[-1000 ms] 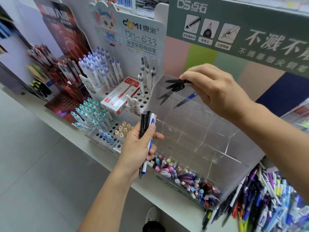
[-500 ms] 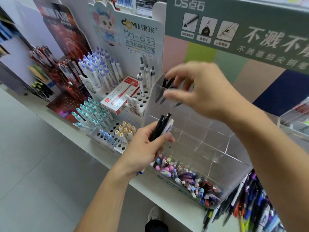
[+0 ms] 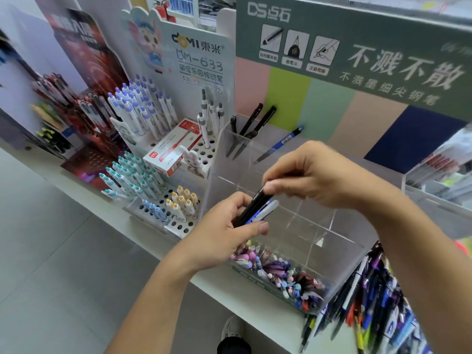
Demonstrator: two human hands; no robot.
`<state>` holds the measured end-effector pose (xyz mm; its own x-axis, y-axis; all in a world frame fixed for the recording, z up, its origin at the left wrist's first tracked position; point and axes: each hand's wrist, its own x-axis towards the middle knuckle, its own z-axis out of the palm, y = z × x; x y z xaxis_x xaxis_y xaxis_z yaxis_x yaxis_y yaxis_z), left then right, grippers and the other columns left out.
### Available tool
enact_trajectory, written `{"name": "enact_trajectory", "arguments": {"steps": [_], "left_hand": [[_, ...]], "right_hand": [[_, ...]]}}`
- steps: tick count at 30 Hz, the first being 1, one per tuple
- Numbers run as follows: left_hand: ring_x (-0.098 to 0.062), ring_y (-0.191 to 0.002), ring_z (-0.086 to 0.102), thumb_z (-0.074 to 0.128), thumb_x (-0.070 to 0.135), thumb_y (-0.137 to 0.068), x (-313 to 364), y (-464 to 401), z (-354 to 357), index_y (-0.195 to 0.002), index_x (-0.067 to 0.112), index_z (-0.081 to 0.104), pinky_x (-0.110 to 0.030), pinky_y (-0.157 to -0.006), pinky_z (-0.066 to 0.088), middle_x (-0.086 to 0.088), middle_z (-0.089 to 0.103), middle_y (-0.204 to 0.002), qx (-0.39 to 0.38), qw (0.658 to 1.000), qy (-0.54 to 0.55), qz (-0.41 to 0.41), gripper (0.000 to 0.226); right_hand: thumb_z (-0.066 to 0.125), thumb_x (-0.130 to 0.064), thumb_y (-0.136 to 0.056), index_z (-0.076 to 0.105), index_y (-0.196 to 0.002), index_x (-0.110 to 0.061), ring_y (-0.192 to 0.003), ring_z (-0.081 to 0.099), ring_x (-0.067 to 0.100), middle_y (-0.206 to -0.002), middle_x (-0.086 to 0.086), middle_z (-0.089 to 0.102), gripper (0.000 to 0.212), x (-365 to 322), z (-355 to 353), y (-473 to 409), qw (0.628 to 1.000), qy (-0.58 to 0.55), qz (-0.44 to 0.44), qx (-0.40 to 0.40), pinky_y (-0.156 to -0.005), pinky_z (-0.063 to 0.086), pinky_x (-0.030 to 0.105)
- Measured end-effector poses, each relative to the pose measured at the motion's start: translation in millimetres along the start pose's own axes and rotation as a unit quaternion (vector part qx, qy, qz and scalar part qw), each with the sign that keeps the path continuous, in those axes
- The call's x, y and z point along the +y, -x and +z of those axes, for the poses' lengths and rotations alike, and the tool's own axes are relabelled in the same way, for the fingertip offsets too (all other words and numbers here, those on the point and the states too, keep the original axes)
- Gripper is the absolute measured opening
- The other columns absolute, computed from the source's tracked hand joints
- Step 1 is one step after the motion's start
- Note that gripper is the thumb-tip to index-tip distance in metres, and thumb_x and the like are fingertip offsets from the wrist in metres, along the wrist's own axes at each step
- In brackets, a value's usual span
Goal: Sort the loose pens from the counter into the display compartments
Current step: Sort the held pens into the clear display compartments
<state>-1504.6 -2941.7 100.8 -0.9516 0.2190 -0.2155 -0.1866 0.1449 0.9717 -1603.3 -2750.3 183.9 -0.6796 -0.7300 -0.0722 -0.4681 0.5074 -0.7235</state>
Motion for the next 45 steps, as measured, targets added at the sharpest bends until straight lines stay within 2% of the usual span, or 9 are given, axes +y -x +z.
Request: {"name": "enact_trajectory", "arguments": {"steps": [8,12,23,26,29,33,37,40,45], "left_hand": [[-0.009,-0.048,0.041,0.048,0.019,-0.105,-7.6,1.4,-20.3,-0.095,0.009,0.062,-0.017,-0.039,0.030,-0.003,0.071,-0.085,0.189,0.959,0.206,-0.038,0.020],[-0.008,-0.051,0.043,0.045,0.016,-0.106,-1.9,-2.5,-16.8,-0.097,0.006,0.063,-0.016,-0.041,0.032,-0.001,0.071,-0.084,0.192,0.950,0.245,-0.032,0.023],[-0.015,-0.078,0.069,0.048,0.001,-0.101,3.3,-3.4,-7.4,-0.130,0.002,0.052,-0.021,-0.061,0.054,-0.010,0.074,-0.117,0.160,0.944,0.290,0.013,0.029],[-0.016,-0.083,0.072,0.052,0.004,-0.099,13.8,-7.8,-3.1,-0.126,0.001,0.055,-0.020,-0.065,0.056,-0.010,0.075,-0.112,0.156,0.944,0.288,0.044,0.027],[-0.015,-0.079,0.074,0.060,0.007,-0.090,27.7,-15.2,8.9,-0.115,0.005,0.062,-0.020,-0.065,0.057,-0.005,0.077,-0.096,0.119,0.952,0.275,0.064,0.025],[-0.017,-0.081,0.075,0.065,0.014,-0.083,32.2,-22.0,27.5,-0.112,0.008,0.066,-0.021,-0.068,0.058,0.000,0.077,-0.092,0.082,0.962,0.251,0.067,0.030],[-0.021,-0.085,0.075,0.060,0.007,-0.095,24.3,-29.0,30.2,-0.113,0.008,0.065,-0.026,-0.068,0.060,-0.005,0.075,-0.091,0.149,0.956,0.244,0.058,0.018],[-0.011,-0.070,0.070,0.052,0.006,-0.103,26.1,-35.9,15.9,-0.110,0.015,0.063,-0.020,-0.058,0.055,-0.002,0.073,-0.089,0.206,0.959,0.185,0.055,0.016],[-0.007,-0.058,0.060,0.052,0.019,-0.105,35.7,-44.9,3.3,-0.123,0.022,0.064,-0.019,-0.047,0.047,0.000,0.067,-0.090,0.201,0.968,0.147,0.021,0.022]], "right_hand": [[0.069,-0.029,-0.096,0.079,-0.094,-0.017,-0.053,0.053,0.024,-0.062,-0.002,0.062,0.015,-27.4,-49.9,1.6,0.912,0.137,-0.037,0.384,-0.057,0.047,0.035],[0.066,-0.029,-0.097,0.078,-0.094,-0.009,-0.062,0.047,0.014,-0.068,0.000,0.055,0.024,-23.7,-42.1,-46.2,0.909,0.218,0.020,0.356,-0.070,0.036,0.019],[0.072,-0.039,-0.091,0.071,-0.116,-0.005,-0.099,0.064,0.027,-0.110,0.013,0.071,0.042,-30.1,-28.3,-85.5,0.929,0.221,0.113,0.276,-0.087,0.048,0.030],[0.070,-0.042,-0.093,0.076,-0.099,-0.017,-0.075,0.067,0.013,-0.087,0.001,0.072,0.027,-32.6,-23.1,-37.1,0.925,0.111,0.083,0.353,-0.072,0.055,0.028],[0.074,-0.039,-0.089,0.079,-0.083,-0.017,-0.053,0.059,0.011,-0.066,0.006,0.070,0.023,-21.2,-0.1,-1.2,0.966,-0.040,0.138,0.217,-0.051,0.050,0.029],[0.072,-0.018,-0.092,0.076,-0.088,0.000,-0.051,0.054,0.013,-0.066,0.011,0.062,0.019,1.4,19.5,16.2,0.939,-0.236,0.166,0.188,-0.045,0.047,0.022],[0.066,-0.006,-0.095,0.072,-0.086,-0.004,-0.049,0.059,0.013,-0.063,0.007,0.064,0.011,7.5,5.0,29.1,0.885,-0.301,0.116,0.336,-0.048,0.052,0.022],[0.066,-0.008,-0.097,0.072,-0.093,-0.010,-0.058,0.068,0.017,-0.073,0.006,0.069,0.007,8.4,-13.6,26.4,0.866,-0.191,0.033,0.460,-0.057,0.058,0.028],[0.068,-0.017,-0.096,0.074,-0.095,-0.011,-0.064,0.070,0.019,-0.079,0.004,0.071,0.009,17.4,-10.7,-9.5,0.877,-0.008,0.048,0.478,-0.060,0.060,0.030]]}}
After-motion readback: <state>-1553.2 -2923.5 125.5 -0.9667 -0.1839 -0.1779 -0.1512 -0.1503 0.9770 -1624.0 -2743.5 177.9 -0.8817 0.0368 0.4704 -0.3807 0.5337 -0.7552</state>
